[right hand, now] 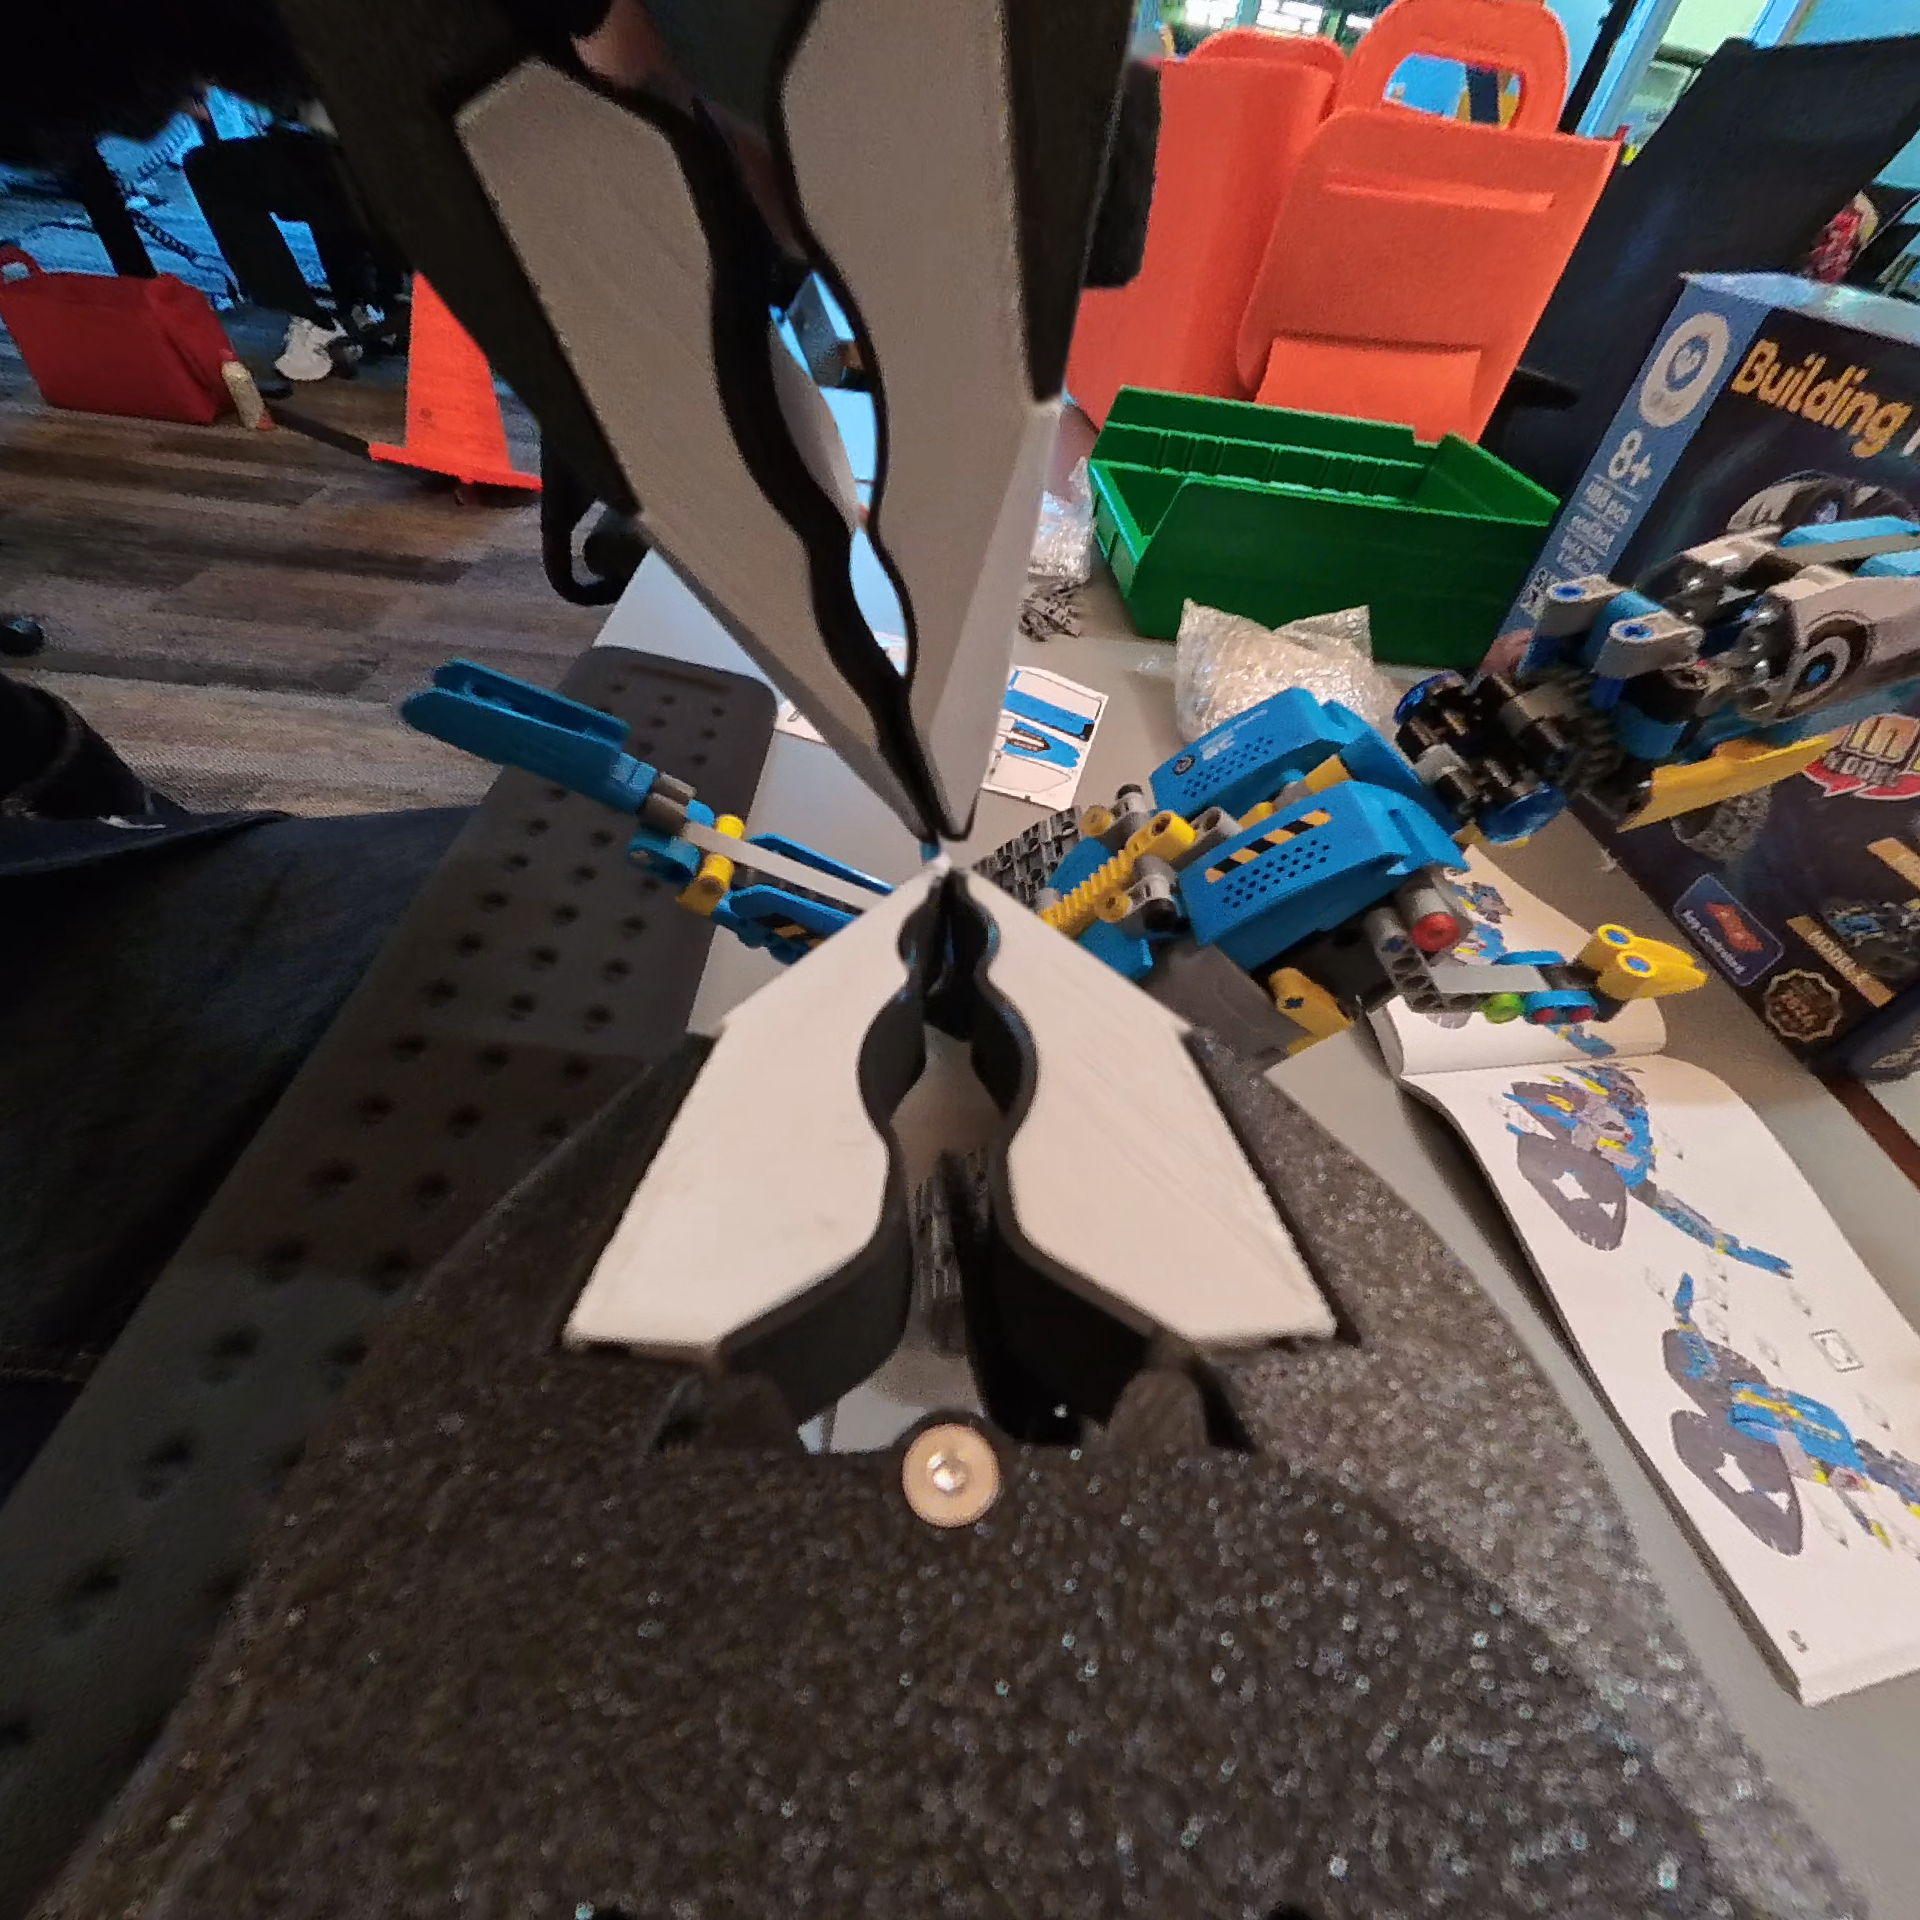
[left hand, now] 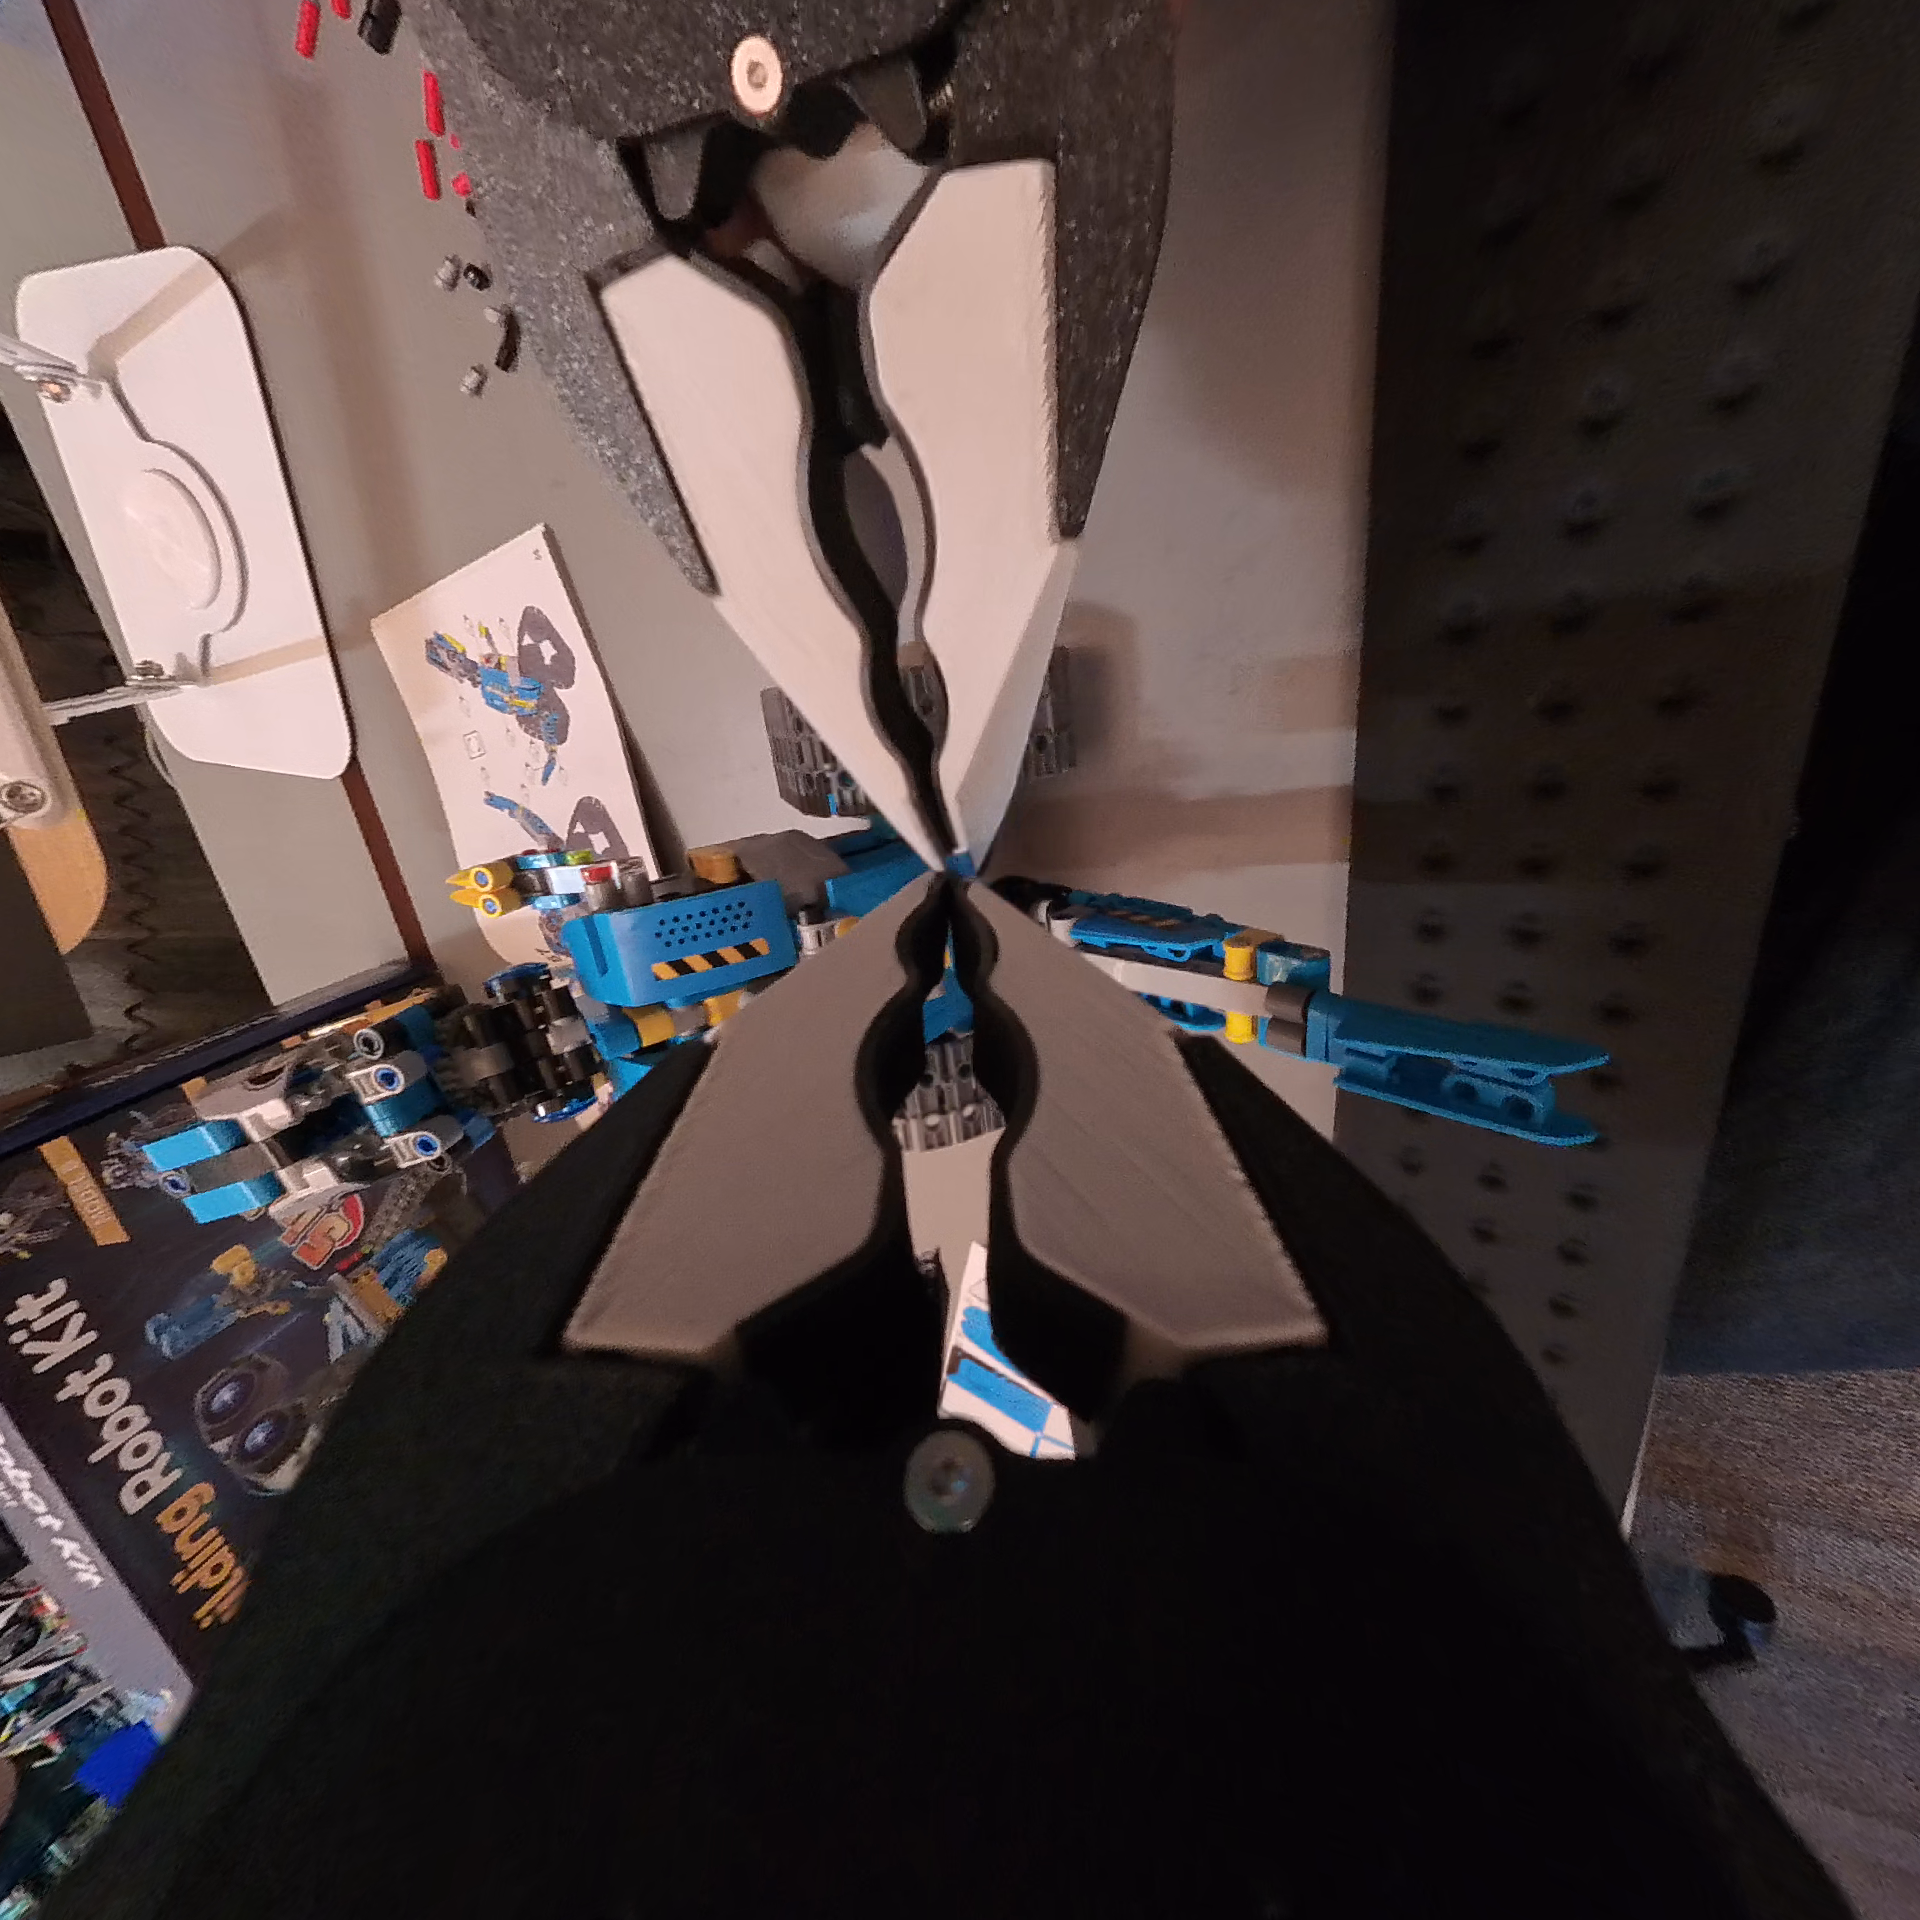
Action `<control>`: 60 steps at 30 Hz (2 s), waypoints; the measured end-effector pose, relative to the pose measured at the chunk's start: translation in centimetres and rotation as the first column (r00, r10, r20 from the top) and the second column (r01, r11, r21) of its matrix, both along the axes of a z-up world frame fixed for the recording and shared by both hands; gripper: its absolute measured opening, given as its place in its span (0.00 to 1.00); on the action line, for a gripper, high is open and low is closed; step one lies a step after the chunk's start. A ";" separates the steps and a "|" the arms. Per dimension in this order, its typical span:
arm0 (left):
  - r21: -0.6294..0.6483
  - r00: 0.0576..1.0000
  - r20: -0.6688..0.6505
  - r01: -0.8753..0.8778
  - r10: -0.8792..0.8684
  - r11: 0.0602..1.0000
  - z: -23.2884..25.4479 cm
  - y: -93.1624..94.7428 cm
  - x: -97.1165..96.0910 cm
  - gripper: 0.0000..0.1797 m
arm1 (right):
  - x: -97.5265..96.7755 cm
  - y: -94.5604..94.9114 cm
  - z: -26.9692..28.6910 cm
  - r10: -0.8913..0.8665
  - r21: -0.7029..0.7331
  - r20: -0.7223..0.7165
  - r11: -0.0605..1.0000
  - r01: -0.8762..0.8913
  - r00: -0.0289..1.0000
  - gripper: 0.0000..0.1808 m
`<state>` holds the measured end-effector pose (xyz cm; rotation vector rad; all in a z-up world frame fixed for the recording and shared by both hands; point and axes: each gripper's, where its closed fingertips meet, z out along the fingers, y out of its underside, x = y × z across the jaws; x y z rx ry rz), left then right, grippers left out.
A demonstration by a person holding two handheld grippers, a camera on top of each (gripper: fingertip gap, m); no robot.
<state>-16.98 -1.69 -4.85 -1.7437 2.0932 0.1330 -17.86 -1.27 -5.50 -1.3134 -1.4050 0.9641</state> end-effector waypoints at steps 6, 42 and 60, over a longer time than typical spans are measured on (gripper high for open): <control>-0.046 0.944 0.287 -0.159 0.166 0.986 2.2 2.7 -1.3 0.20 | 0.8 1.3 -1.0 -0.006 -0.175 0.013 0.985 0.008 1.000 0.00; -0.891 0.395 0.454 0.219 0.799 0.398 -4.9 8.5 -1.3 0.33 | 4.9 7.7 0.9 0.111 -0.653 -0.067 0.746 -0.128 0.992 0.00; -0.889 0.399 0.455 0.259 0.796 0.379 -5.0 8.6 -0.9 0.33 | 4.5 8.2 -1.3 0.042 -0.771 -0.005 0.636 -0.030 0.999 0.00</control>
